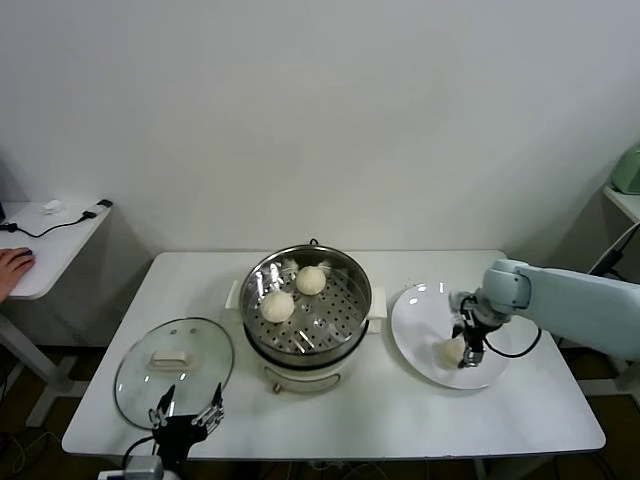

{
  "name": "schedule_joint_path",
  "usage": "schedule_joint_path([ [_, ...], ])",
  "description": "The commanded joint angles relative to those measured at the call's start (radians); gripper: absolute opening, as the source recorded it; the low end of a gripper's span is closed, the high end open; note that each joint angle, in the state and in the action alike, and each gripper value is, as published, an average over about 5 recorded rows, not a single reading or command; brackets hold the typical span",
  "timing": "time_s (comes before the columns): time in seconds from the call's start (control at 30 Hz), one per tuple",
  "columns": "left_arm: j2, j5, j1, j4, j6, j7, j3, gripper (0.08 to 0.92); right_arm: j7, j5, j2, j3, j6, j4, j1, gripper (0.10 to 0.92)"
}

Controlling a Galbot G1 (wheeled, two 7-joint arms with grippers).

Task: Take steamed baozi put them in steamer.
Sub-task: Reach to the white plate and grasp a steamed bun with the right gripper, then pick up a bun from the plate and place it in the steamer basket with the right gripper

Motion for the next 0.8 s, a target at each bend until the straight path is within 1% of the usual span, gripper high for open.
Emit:
schedule_joint_path([
  [0.03,0.0,-0.001,0.001,-0.005,0.003,0.0,0.0,0.823,-0.013,-0.006,0.0,0.012,0.001,0.008,0.019,0.607],
  [0.13,0.0,0.0,0.002,-0.011,0.005,0.0,0.0,0.823,-0.045,0.008,-0.004,-0.042,0.022,0.038,0.131,0.603],
  [0.23,0.0,0.0,0.006,-0.018,0.006,0.001,0.003,0.823,-0.102,0.039,0.025,-0.143,0.077,0.05,0.338,0.602],
  [0.33,0.001,0.001,0.008,-0.023,0.007,0.002,0.006,0.823,-0.166,0.089,0.102,-0.23,0.156,0.043,0.545,0.602],
  [0.43,0.004,0.002,0.007,-0.023,0.007,0.002,0.007,0.823,-0.205,0.153,0.193,-0.221,0.229,0.046,0.684,0.602],
  [0.57,0.008,0.001,0.004,-0.019,0.007,0.002,0.007,0.823,-0.212,0.21,0.313,-0.125,0.307,0.095,0.751,0.602],
  [0.67,0.009,0.001,0.003,-0.017,0.007,0.002,0.006,0.823,-0.207,0.205,0.401,-0.058,0.378,0.156,0.745,0.602],
  [0.8,0.007,0.0,0.004,-0.017,0.007,0.002,0.003,0.823,-0.205,0.174,0.507,-0.033,0.51,0.228,0.699,0.602],
])
